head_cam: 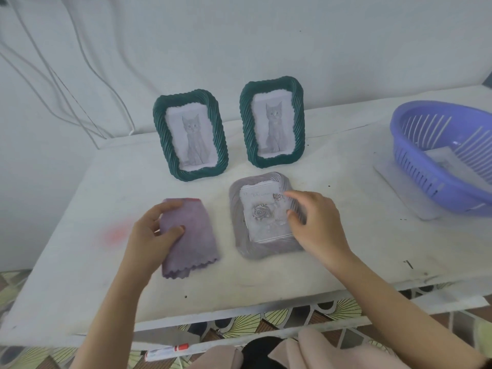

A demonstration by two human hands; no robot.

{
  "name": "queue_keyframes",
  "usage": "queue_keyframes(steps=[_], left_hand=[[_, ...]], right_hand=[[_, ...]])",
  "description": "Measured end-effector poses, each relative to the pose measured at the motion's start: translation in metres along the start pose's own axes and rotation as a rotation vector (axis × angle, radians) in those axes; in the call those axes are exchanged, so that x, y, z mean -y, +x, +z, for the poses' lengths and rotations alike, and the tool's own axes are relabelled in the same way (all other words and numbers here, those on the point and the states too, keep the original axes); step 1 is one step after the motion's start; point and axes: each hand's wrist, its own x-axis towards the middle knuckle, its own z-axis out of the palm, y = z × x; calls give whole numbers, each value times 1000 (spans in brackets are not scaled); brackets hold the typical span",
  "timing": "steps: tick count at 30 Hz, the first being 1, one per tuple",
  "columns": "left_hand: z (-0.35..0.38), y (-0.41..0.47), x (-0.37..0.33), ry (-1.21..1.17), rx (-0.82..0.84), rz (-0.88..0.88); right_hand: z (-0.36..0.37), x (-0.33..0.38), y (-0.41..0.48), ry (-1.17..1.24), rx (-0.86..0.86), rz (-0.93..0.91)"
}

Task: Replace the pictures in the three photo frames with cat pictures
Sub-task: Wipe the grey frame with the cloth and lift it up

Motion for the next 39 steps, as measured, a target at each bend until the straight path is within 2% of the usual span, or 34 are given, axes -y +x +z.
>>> queue_keyframes(steps=[4,5,7,9,10,14,19,22,26,30,33,39], left_hand=[[-8,12,24,719,-13,7],[-5,12,26,804,-59,42],[7,4,19,737,-152,182],[22,-6,2,679,-96,369],[30,-8,1,667,-19,396],[57,-11,6,743,276,353],[67,-11,13,761,362,308],[65,-10,12,687,386,294],[66,-8,6,498,444,320],[68,-8,-6,-18,494,213],[67,-3,-10,-350,458,124],[69,5,-10,-515,434,36]], right_hand=[[4,-9,2,-118,-17,9],[6,-10,2,-124,-12,11],[7,-11,1,-119,-8,7],[6,-11,1,-89,-11,4],[5,-10,1,-70,-12,10],[3,-6,3,16,-23,41],[-3,-2,6,456,-9,293],[-11,-3,14,641,66,405],[-17,-2,16,746,164,360],[-16,-6,13,919,194,311],[-17,-7,11,980,199,266],[-21,-10,7,1019,262,240]])
